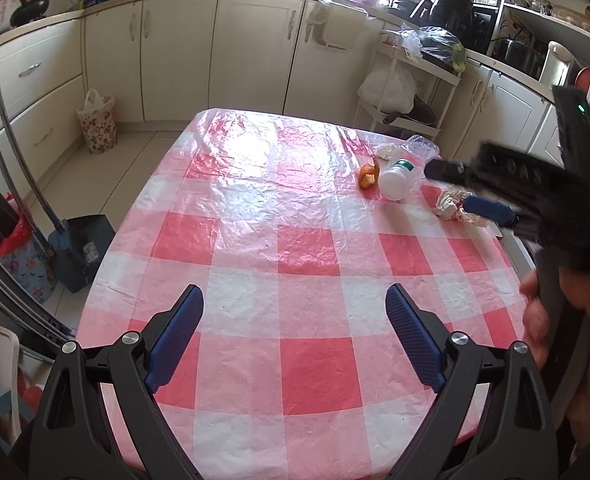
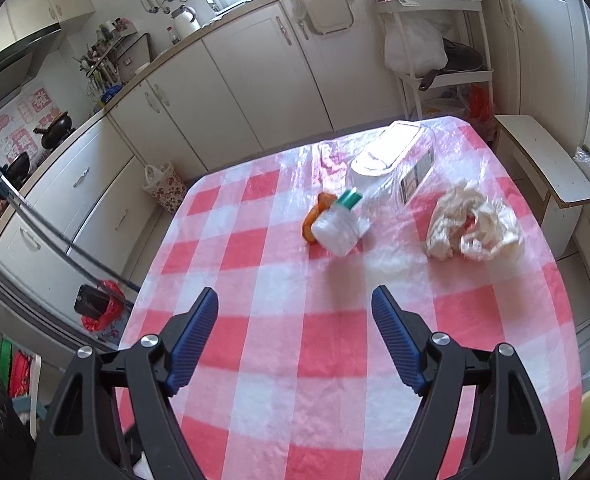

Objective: Collect trash
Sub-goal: 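Grasp the clear plastic bottle with the right tool while the left tool grasps a small orange peel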

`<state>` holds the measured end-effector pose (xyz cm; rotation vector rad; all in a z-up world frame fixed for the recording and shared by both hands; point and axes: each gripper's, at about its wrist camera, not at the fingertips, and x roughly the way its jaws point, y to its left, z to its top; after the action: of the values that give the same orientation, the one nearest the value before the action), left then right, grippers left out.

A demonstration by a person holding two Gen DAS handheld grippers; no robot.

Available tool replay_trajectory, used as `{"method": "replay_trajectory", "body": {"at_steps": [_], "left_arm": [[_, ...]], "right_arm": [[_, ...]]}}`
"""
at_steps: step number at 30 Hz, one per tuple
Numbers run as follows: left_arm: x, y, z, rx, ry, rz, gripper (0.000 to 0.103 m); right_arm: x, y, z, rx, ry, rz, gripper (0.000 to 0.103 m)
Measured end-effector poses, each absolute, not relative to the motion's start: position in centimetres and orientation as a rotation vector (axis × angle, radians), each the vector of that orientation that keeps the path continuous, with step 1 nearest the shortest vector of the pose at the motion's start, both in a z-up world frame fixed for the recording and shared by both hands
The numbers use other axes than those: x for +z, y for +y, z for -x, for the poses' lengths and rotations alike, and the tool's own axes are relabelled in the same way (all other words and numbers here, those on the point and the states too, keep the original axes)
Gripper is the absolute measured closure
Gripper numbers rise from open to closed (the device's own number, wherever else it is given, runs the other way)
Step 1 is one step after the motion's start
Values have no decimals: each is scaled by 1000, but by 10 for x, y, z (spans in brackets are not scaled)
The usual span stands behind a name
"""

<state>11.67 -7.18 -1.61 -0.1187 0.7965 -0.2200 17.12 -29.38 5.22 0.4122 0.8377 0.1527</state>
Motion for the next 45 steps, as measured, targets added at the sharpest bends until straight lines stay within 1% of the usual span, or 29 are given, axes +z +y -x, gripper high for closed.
{"method": "replay_trajectory", "body": {"at_steps": [7, 16, 19, 20, 21, 22, 30, 34, 39, 45], "left_arm": [[-30, -67, -121, -223, 829, 139, 14], [-38, -62, -131, -233, 863, 188, 14], [-39, -62, -133, -238, 867, 195, 14], [-38, -61, -134, -238, 865, 196, 14], [-38, -61, -134, -238, 863, 197, 14], [-38, -60, -135, -238, 863, 200, 14], [-40, -51, -138, -198, 864, 215, 13], [-43, -44, -137, -171, 860, 216, 13], [-44, -33, -142, -146, 859, 229, 13], [-39, -45, -179, -148, 858, 218, 13]], "right_arm": [[42, -316, -241, 20, 887, -435, 27], [6, -331, -307, -110, 1009, -438, 27], [-1, -328, -316, -100, 1033, -412, 38], [-2, -325, -317, -85, 1037, -388, 44], [-3, -320, -318, -56, 1046, -360, 46], [-3, -316, -317, -34, 1048, -340, 46], [1, -262, -272, 245, 1081, -221, 47], [3, -236, -224, 390, 1099, -190, 47], [6, -249, -167, 363, 1073, -153, 47], [9, -287, -135, 257, 1060, -200, 46]]}}
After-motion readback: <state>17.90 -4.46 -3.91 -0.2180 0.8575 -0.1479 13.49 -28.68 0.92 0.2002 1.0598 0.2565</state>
